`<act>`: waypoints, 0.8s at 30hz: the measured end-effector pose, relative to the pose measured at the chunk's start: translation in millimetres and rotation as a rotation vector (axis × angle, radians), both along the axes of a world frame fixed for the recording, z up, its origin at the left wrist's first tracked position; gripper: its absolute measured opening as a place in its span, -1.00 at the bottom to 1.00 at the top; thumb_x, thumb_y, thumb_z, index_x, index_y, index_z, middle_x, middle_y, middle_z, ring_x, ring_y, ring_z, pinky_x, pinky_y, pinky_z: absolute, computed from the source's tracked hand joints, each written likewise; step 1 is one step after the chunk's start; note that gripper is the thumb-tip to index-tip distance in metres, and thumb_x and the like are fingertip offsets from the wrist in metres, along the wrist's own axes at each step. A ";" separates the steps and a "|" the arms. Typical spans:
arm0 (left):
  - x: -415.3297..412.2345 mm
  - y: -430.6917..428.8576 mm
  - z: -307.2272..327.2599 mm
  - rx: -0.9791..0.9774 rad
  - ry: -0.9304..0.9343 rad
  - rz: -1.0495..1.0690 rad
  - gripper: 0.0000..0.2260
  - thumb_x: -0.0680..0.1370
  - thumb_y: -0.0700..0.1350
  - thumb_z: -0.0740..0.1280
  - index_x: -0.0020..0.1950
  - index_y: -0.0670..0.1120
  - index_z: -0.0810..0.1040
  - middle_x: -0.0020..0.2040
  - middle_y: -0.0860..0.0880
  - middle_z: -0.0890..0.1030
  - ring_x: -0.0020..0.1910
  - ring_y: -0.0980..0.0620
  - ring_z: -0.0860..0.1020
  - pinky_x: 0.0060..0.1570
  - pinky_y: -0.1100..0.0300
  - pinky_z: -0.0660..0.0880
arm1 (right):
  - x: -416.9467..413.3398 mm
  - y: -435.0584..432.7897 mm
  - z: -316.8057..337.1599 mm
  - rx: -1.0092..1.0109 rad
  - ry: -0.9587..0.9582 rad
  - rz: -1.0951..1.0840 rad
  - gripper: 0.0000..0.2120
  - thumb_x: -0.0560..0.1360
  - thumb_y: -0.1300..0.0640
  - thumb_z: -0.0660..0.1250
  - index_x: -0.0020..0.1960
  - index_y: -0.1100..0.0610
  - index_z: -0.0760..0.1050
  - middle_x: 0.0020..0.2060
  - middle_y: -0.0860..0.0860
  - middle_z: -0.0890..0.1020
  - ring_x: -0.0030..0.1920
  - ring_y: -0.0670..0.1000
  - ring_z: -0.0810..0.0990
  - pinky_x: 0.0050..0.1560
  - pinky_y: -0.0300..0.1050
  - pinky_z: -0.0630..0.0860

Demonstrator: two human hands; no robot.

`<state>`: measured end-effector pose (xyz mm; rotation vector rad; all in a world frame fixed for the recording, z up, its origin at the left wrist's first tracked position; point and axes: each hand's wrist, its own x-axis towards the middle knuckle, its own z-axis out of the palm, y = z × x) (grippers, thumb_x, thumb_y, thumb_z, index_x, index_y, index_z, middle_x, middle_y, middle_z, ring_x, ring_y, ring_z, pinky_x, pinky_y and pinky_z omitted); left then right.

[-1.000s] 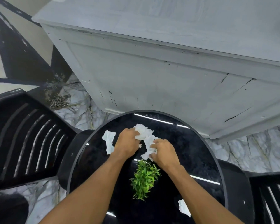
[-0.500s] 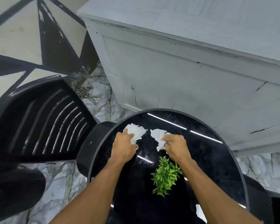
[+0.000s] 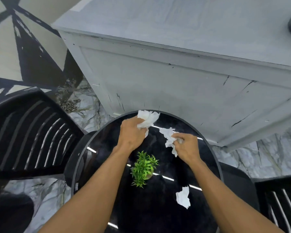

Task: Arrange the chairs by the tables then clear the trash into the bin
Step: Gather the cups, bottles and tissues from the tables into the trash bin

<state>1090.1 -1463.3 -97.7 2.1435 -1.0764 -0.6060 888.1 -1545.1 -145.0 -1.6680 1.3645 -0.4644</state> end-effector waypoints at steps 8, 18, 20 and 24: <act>-141.9 -23.3 32.8 -0.045 -0.140 -0.342 -0.83 0.45 -0.20 0.25 -0.35 -0.10 0.40 -0.38 0.04 0.47 -0.34 0.02 0.46 -0.32 0.03 0.44 | -99.1 5.8 8.6 -0.131 0.010 -0.098 -0.71 0.40 0.38 0.37 0.04 0.14 0.70 -0.10 -0.01 0.72 -0.23 -0.25 0.56 -0.15 -0.55 0.40; -225.8 87.3 -52.4 0.173 -0.178 -0.226 -0.87 0.48 -0.25 0.31 -0.08 -0.03 0.57 -0.09 0.14 0.56 -0.11 0.01 0.45 -0.15 0.13 0.47 | -183.0 66.7 -39.9 -0.013 0.190 0.092 -0.65 0.35 0.43 0.13 -0.31 0.13 0.63 -0.35 -0.03 0.62 -0.34 -0.01 0.60 -0.30 -0.05 0.61; -229.1 98.2 -58.0 0.219 -0.234 -0.243 -0.86 0.48 -0.23 0.29 -0.08 -0.03 0.60 0.00 0.15 0.54 -0.09 0.01 0.43 -0.12 0.04 0.51 | -185.1 76.8 -41.2 -0.029 0.236 0.152 -0.75 0.33 0.43 0.11 -0.42 0.20 0.44 -0.41 0.01 0.51 -0.38 0.04 0.52 -0.35 0.04 0.55; -241.3 116.2 -67.5 0.401 -0.229 -0.327 -0.68 0.48 0.09 0.34 0.19 0.02 0.51 0.41 0.16 0.26 0.25 0.03 0.33 0.14 0.04 0.50 | -183.8 97.9 -32.2 -0.104 0.321 0.280 -0.81 0.36 0.34 0.19 -0.35 0.11 0.42 -0.24 -0.10 0.51 -0.20 -0.01 0.46 -0.24 -0.17 0.47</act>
